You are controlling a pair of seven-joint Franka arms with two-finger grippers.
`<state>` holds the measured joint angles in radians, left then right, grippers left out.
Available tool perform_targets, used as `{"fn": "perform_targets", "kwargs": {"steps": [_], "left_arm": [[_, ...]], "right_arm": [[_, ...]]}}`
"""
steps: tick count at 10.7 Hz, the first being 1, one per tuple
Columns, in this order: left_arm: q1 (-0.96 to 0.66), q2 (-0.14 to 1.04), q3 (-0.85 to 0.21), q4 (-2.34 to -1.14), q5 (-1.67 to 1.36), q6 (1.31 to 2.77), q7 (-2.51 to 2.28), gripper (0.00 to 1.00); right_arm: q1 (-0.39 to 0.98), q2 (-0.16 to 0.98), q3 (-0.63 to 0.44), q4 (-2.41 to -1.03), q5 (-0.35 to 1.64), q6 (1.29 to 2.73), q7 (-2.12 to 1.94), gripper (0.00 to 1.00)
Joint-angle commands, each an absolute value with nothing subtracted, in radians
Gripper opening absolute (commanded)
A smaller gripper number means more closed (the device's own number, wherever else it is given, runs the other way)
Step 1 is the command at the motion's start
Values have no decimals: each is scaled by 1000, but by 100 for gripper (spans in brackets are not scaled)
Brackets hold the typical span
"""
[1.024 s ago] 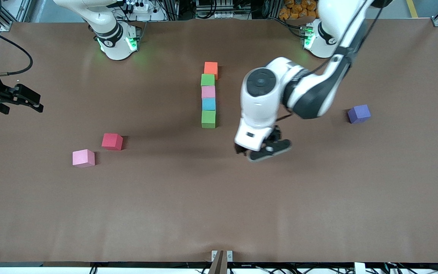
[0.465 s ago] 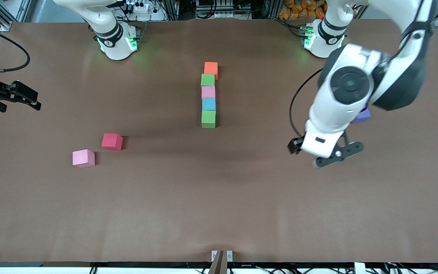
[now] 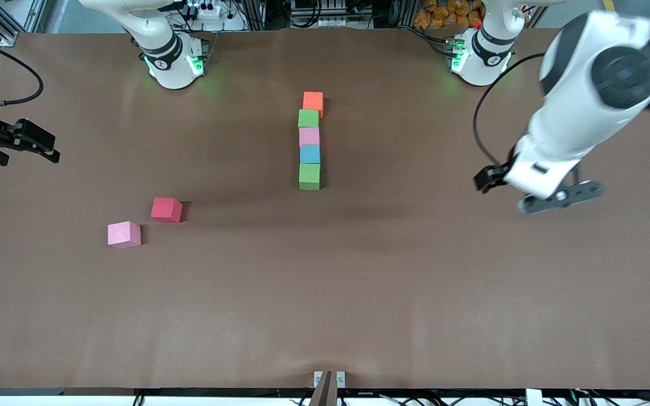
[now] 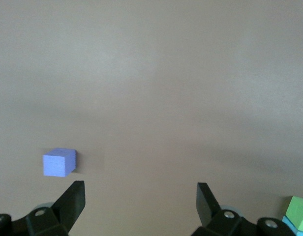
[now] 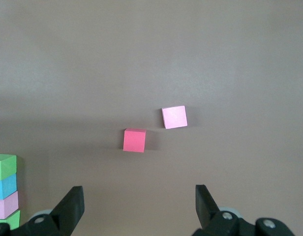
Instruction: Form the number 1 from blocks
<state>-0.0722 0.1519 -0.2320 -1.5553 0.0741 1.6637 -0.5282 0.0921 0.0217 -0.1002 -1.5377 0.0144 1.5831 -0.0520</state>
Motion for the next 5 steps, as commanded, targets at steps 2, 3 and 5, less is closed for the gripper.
{"fn": "perform_targets", "kwargs": {"steps": [2, 3, 5], "left_arm": [[-89, -7, -100, -1608, -49, 1671, -395, 100], [-92, -32, -100, -1608, 10, 1667, -326, 100], [-91, -43, -95, -1573, 43, 1628, -249, 100]], "right_arm": [[94, 17, -101, -1525, 2, 1552, -63, 100], [94, 17, -101, -1525, 2, 1548, -64, 100], [94, 17, -101, -1519, 2, 1546, -64, 100]]}}
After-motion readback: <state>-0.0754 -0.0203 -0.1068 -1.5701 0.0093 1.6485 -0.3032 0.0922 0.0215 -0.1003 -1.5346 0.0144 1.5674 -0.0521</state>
